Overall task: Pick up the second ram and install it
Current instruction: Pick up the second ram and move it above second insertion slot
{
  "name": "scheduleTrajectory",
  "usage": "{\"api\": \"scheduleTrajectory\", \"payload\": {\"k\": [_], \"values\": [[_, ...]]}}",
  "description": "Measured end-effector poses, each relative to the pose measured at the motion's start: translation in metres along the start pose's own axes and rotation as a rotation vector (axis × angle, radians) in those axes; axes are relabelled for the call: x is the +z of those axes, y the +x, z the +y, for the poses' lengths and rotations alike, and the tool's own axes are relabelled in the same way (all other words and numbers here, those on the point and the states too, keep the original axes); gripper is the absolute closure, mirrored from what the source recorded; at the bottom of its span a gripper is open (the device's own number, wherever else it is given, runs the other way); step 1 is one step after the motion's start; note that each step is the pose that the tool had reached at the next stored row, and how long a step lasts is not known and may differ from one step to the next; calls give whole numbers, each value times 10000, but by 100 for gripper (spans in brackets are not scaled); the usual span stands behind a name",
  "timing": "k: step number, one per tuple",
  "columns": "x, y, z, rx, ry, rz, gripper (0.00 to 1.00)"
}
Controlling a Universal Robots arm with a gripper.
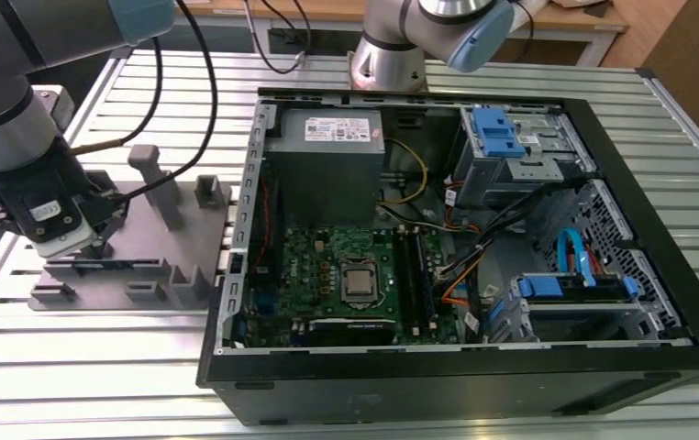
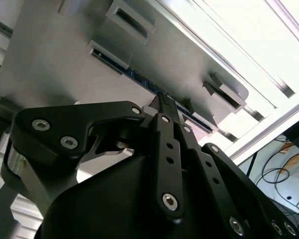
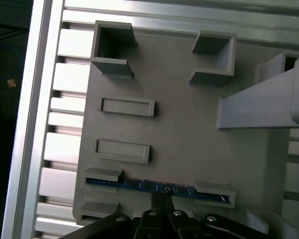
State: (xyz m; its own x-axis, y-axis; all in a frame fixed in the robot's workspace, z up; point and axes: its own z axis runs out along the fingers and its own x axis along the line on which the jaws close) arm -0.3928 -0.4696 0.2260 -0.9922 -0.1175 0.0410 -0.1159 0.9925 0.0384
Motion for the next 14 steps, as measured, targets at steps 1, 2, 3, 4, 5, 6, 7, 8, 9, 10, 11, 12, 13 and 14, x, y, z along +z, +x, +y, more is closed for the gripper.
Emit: {"api": "scheduleTrajectory", "payload": {"k": [1, 2, 3, 4, 5, 6, 7, 8, 9, 10, 11, 12, 13, 14], "values": [[0, 0, 0, -158, 7, 7, 89], [0, 0, 0, -312, 13, 13, 89], [0, 0, 0, -467, 19, 18, 89], [0, 0, 0, -622, 26, 24, 89], [0, 0, 0, -789, 33, 31, 89], [0, 0, 0, -950, 39, 37, 89], [0, 0, 0, -1115, 46, 44, 89], [0, 0, 0, -1246, 51, 49, 89], [0, 1, 0, -1370, 56, 53, 89], [0, 1, 0, -1477, 61, 58, 89], [0, 1, 0, -1580, 65, 61, 89], [-1, 0, 0, -1679, 69, 66, 89], [0, 0, 0, -1774, 73, 69, 89], [0, 0, 0, -1869, 77, 72, 89]]}}
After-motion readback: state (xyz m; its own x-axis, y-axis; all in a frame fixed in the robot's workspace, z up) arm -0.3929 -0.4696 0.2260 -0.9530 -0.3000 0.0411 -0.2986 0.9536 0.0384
